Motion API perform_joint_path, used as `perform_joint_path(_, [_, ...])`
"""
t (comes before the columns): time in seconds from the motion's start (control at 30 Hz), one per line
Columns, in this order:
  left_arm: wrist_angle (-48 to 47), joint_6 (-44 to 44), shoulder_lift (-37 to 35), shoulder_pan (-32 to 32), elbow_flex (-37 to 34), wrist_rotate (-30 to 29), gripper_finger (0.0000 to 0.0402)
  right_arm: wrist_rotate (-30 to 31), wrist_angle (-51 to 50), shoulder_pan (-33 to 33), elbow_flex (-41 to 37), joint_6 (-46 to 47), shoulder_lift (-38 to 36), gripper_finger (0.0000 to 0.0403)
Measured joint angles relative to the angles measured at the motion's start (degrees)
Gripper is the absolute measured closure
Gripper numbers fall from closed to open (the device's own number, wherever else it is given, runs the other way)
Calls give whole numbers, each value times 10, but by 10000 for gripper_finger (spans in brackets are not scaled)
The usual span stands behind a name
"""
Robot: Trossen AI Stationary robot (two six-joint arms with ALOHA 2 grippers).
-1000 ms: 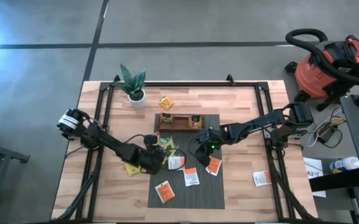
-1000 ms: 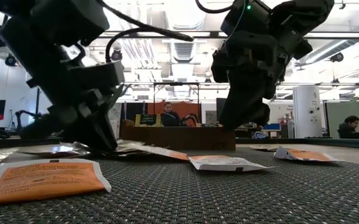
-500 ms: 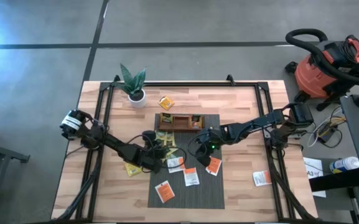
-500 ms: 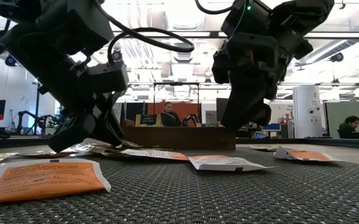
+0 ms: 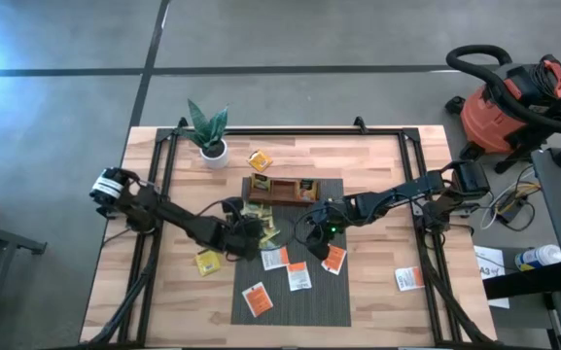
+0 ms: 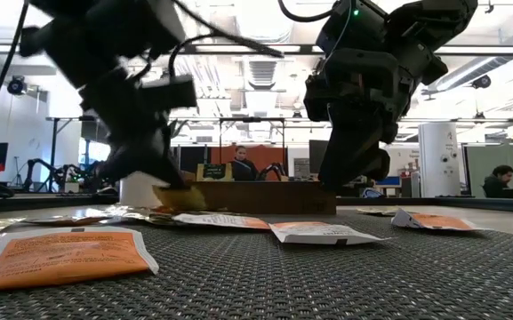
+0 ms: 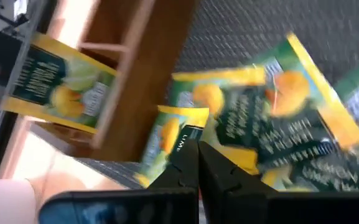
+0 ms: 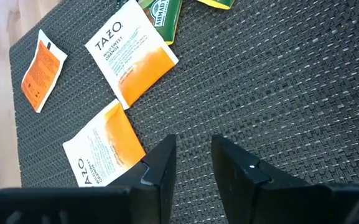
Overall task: Pick & Place Tea
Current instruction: Put the yellow tea bag into the left compartment of the wooden organizer
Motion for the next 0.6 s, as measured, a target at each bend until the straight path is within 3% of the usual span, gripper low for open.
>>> perform_joint_path(0.33, [-27,-22,-120,11,38,42,401,12,6,-2,0,4,-21,305])
perform_joint_path(0.47, [-31,-93,-189,38,39,63,401,75,2,-9,-2,3,-64,313])
perform_joint_path(0.6, [-22,-170,-250,75,37,113,401,100,4,-24,-1,-3,-112,320])
